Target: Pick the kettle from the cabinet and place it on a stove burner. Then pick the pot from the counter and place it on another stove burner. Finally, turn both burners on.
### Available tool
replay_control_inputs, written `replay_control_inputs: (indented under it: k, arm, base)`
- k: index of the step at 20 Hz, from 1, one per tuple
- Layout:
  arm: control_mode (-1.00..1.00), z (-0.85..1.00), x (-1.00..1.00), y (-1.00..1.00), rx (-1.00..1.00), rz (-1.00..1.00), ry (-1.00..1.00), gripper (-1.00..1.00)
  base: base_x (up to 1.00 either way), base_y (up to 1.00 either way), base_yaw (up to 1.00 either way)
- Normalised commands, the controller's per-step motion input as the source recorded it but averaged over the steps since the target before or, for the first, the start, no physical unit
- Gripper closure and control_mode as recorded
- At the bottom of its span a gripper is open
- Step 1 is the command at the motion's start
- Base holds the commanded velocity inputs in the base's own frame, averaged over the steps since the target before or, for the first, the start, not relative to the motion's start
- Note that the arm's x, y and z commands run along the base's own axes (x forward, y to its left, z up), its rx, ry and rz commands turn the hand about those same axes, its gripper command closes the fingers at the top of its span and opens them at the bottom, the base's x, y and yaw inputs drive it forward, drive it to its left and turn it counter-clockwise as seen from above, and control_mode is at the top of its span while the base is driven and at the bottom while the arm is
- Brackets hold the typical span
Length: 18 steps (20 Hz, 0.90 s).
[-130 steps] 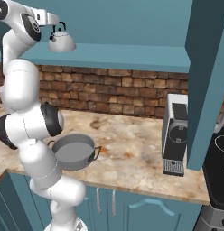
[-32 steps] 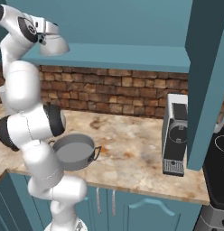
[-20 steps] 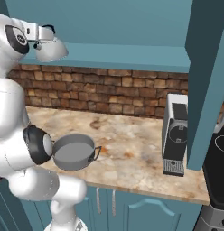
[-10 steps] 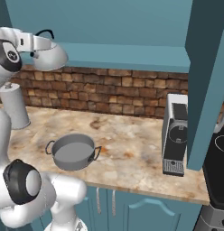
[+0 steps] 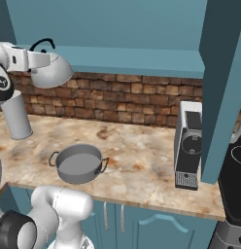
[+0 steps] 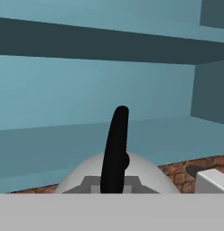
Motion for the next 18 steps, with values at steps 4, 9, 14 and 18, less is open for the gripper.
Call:
replay_control_inputs:
  k: [4,9,14,18]
  arm:
    - [-1.00,-0.04,-0.37,-0.09,0.04,0.00,0.00,1.00]
    - [-1.00,-0.13,-0.54,-0.13,0.05,0.00,0.00,1.00]
    - [-1.00,-0.23,-0.56,-0.10,0.04,0.00,0.00,1.00]
    - [-1.00,-0.21,-0.57,-0.12,0.03,0.00,0.00,1.00]
  base:
    - [0.00,0.00,0.00]
    - [0.00,0.00,0.00]
    - [0.00,0.00,0.00]
    - [0.00,0.00,0.00]
